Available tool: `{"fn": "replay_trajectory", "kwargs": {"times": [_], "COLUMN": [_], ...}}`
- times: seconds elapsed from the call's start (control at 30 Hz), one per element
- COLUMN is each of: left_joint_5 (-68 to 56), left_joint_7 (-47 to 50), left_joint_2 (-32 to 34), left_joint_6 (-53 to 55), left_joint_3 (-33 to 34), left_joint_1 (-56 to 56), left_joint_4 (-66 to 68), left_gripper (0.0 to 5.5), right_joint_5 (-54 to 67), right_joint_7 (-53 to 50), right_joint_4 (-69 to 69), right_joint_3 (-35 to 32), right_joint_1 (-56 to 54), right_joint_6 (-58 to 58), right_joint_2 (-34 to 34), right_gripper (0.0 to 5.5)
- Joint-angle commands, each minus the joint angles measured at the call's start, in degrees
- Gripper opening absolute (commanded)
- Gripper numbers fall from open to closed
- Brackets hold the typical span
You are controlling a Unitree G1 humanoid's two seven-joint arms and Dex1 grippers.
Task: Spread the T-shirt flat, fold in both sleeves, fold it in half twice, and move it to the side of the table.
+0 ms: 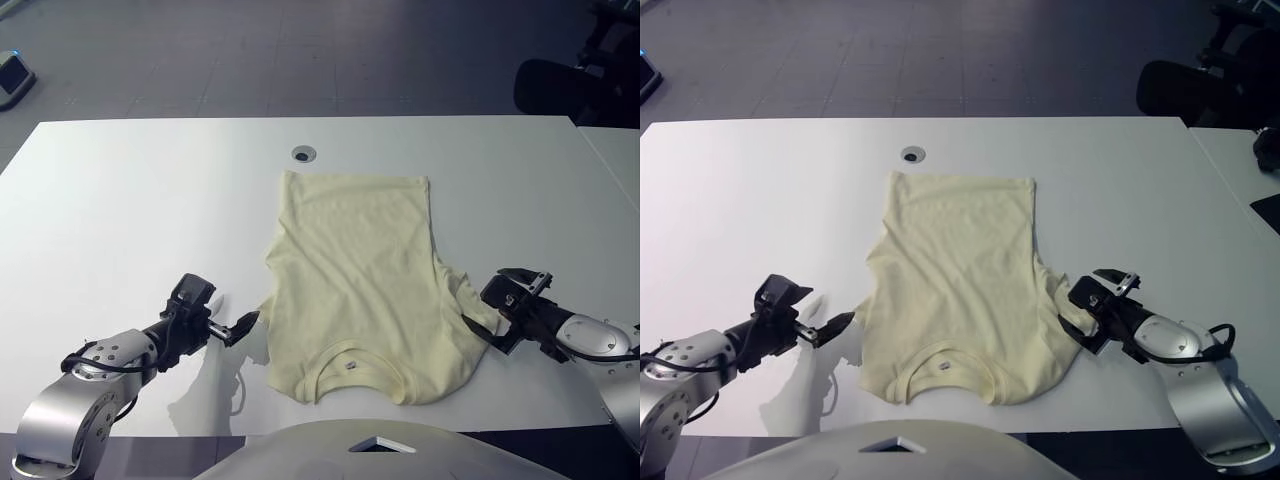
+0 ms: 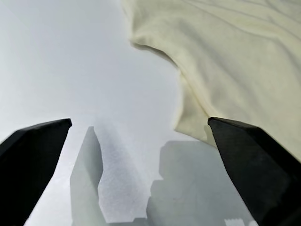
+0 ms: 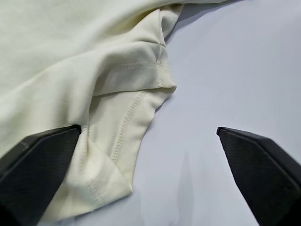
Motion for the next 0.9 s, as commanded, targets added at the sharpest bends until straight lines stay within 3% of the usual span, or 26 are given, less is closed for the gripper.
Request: {"fn": "replay_trajectory", "kwargs": {"times": [0.03, 0.23, 0.5, 0.9], "left_joint_5": [1.2, 4.0, 12.5, 14.9], "left_joint_7": [1.4, 2.9, 3.9, 3.0], "left_joint_2": [-0.6, -1.3, 3.3, 7.5], "left_joint_6": [-0.4, -2.2, -4.4, -2.1], "left_joint_3": [-1.8, -6.2, -11.7, -6.9], "left_joint_1": [-0.4, -2.2, -0.5, 5.9], "left_joint_4": [-0.2, 1.7, 4.2, 5.8], "left_gripper": [5.4, 5.4, 5.4, 5.4], "right_joint_5": [-0.2, -0.4, -0.6, -1.6], "right_joint_7": [1.2, 1.7, 2.1, 0.5], "right_joint_4": [1.6, 2.2, 1.6, -0.4], "right_joint_3": [1.7, 2.2, 2.3, -0.6], "right_joint_1": [0.0, -0.9, -0.6, 6.0], "right_joint_6": [0.6, 0.3, 0.6, 1.9], "right_joint_2": [0.3, 0.4, 0.6, 2.2], "right_gripper": [5.38, 5.38, 5.38, 5.38]}}
